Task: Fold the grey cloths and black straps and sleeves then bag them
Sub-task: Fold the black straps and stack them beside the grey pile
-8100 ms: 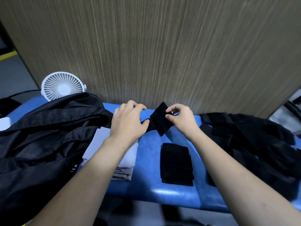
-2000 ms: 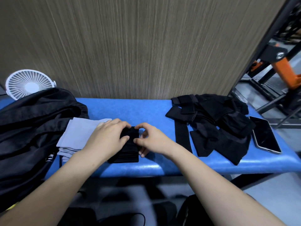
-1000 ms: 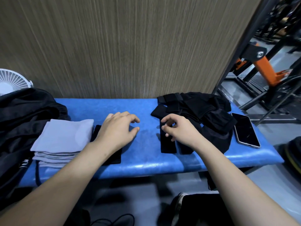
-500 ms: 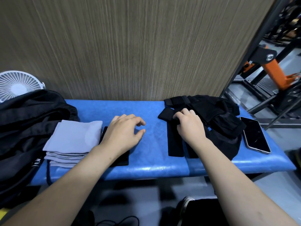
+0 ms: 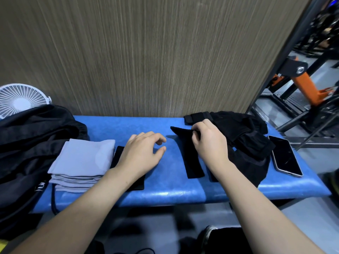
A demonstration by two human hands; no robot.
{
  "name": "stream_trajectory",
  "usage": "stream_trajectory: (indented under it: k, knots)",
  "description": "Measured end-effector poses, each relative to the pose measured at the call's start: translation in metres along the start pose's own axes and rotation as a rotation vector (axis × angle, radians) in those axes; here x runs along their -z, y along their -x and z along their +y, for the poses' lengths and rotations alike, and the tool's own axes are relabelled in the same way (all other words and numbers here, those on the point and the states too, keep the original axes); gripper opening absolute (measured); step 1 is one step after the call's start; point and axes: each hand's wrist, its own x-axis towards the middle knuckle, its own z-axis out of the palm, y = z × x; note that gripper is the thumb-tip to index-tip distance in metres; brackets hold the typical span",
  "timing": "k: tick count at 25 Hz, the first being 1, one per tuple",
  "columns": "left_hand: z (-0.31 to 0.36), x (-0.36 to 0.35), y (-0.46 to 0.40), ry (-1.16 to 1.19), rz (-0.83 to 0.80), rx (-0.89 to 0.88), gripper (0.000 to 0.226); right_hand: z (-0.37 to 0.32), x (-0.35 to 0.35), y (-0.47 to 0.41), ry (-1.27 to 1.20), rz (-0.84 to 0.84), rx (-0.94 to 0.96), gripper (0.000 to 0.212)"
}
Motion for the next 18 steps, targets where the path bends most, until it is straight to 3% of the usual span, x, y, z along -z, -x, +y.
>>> stream_trajectory:
  k: [4,10,14,18]
  knots:
    - [0.01,-0.004,-0.005,0.297,-0.009,0.148,0.023,-0.026,0.006,0.011,-0.12,0.046,0.109,0.006]
    - [0.026,0.001,-0.009,0.926,-0.069,0.426,0.02,-0.05,0.002,0.029,-0.268,-0.068,0.241,0.019]
    - [0.029,0.004,-0.008,1.207,-0.093,0.499,0.018,-0.059,0.006,0.035,-0.386,-0.119,0.127,0.019]
    - [0.026,0.007,-0.008,1.278,-0.083,0.513,0.024,-0.062,0.011,0.035,-0.535,-0.185,0.018,0.029]
